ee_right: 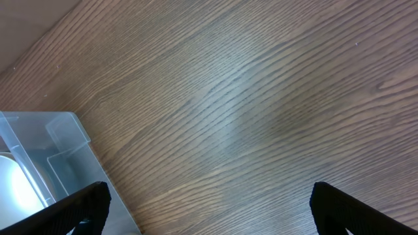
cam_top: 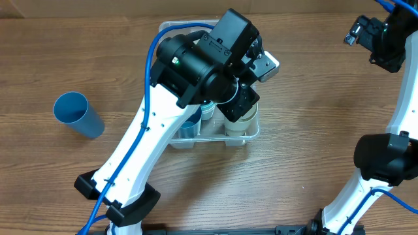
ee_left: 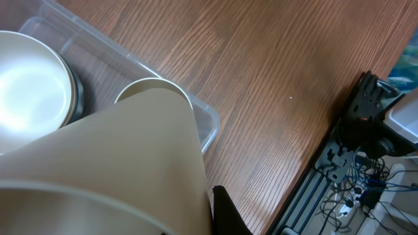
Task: Pack container
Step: 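Carry the cream cup to the bin and drop it into the cream cup, then move the left gripper left and grasp the second teal cup, then carry the teal cup over the bin and stack it into the teal cup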
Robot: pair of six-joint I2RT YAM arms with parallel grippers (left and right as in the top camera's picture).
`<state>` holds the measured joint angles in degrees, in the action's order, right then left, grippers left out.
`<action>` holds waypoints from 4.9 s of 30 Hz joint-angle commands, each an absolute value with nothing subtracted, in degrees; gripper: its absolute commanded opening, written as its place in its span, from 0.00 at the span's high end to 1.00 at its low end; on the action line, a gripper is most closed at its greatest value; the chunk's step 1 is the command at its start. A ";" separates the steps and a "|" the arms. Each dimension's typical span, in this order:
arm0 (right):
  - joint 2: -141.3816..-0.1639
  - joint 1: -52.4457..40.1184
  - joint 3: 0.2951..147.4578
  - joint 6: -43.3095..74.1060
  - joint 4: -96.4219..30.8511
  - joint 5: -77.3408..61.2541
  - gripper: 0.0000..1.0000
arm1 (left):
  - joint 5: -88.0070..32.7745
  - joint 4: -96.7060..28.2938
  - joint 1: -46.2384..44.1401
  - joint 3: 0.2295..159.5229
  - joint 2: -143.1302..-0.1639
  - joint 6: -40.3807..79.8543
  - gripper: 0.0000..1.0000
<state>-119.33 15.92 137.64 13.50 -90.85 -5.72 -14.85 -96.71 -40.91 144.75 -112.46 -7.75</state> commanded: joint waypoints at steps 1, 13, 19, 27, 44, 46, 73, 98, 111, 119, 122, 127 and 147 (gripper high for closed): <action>-117.78 15.88 138.76 13.89 -90.56 -5.67 0.00 | -16.34 -96.79 -41.32 145.10 -114.13 -9.28 0.96; -117.78 15.88 138.76 13.91 -90.56 -5.67 0.00 | -15.97 -96.60 -41.32 144.00 -114.13 -9.91 0.74; -117.78 15.88 138.76 13.91 -90.56 -5.67 0.00 | -15.97 -96.60 -41.32 143.98 -114.13 -9.91 0.63; -117.78 15.88 138.76 13.91 -90.56 -5.67 0.00 | -13.69 -96.16 -41.25 144.03 -114.08 -8.67 0.72; -117.78 15.88 138.76 13.89 -90.56 -5.67 0.00 | 3.42 -96.82 -4.62 137.32 -97.08 6.46 0.23; -117.78 15.88 138.76 13.91 -90.56 -5.67 0.00 | 5.65 -96.82 0.19 127.87 -93.71 7.51 0.24; -117.78 15.88 138.76 13.89 -90.56 -5.65 0.00 | 10.70 -59.75 9.85 78.74 -93.71 11.75 0.14; -117.78 15.88 138.76 13.91 -90.56 -5.67 0.00 | -9.96 -74.78 -20.58 117.73 -84.99 2.52 0.96; -117.78 15.88 138.76 13.91 -90.56 -5.65 0.00 | -1.87 -85.23 -34.11 117.69 -88.14 5.02 0.96; -117.78 15.88 138.76 13.91 -90.56 -5.67 0.00 | -1.48 -91.11 -34.13 117.36 -88.47 6.94 0.96; -117.78 15.88 138.76 13.91 -90.56 -5.67 0.00 | -1.45 -92.09 -34.13 116.88 -88.95 7.31 0.96; -117.78 15.88 138.76 13.89 -90.56 -5.67 0.00 | -1.43 -91.64 -34.13 115.18 -91.59 7.29 0.96; -117.78 15.88 138.76 13.89 -90.56 -5.67 0.00 | 1.89 -94.94 -34.11 113.34 -98.78 8.43 0.66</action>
